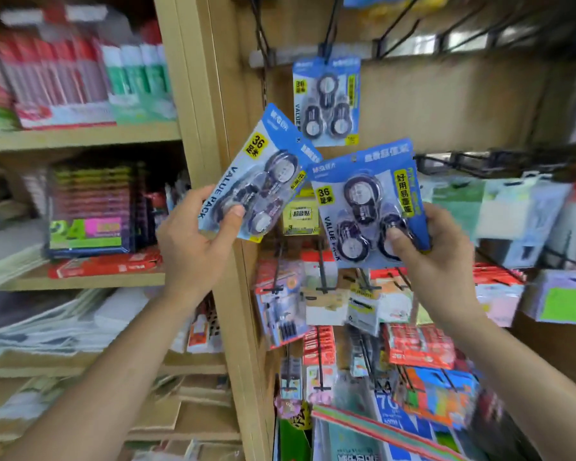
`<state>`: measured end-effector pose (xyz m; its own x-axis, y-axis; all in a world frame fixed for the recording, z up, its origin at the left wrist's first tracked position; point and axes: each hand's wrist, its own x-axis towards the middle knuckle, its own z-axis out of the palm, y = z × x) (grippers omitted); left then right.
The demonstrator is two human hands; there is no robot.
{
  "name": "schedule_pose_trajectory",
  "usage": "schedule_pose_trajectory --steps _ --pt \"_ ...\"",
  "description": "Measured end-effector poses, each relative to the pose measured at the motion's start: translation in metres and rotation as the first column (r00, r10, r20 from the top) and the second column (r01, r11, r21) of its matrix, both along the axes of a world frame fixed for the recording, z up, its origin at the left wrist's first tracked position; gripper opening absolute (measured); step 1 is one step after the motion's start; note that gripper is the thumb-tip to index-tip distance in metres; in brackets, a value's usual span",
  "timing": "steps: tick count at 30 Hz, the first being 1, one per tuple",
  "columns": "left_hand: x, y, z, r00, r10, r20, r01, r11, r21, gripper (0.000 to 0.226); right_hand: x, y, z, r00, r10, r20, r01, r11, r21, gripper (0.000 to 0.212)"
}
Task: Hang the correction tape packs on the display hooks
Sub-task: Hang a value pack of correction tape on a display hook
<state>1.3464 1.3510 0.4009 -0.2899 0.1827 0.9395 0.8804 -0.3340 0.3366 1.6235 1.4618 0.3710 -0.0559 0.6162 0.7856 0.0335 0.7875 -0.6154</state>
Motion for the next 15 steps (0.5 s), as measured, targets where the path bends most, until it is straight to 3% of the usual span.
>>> schedule_pose_trajectory --steps 8,13,15 --pt "-0.010 0.029 0.064 0.999 -0.017 -0.044 0.024 0.986 0.163 0.039 0.010 0.031 0.061 0.995 -0.028 -0.095 0.035 0.997 0.073 0.016" --pt "-0.024 0.060 0.100 0.992 0.076 -0.096 -0.056 0.980 0.192 0.032 0.003 0.048 0.101 0.993 -0.010 -0.120 0.022 0.994 0.105 0.018" --pt "-0.036 0.075 0.111 0.960 0.188 -0.206 -0.139 0.963 0.232 0.027 -0.002 0.053 0.117 0.993 0.040 -0.108 -0.027 0.993 0.118 0.020"
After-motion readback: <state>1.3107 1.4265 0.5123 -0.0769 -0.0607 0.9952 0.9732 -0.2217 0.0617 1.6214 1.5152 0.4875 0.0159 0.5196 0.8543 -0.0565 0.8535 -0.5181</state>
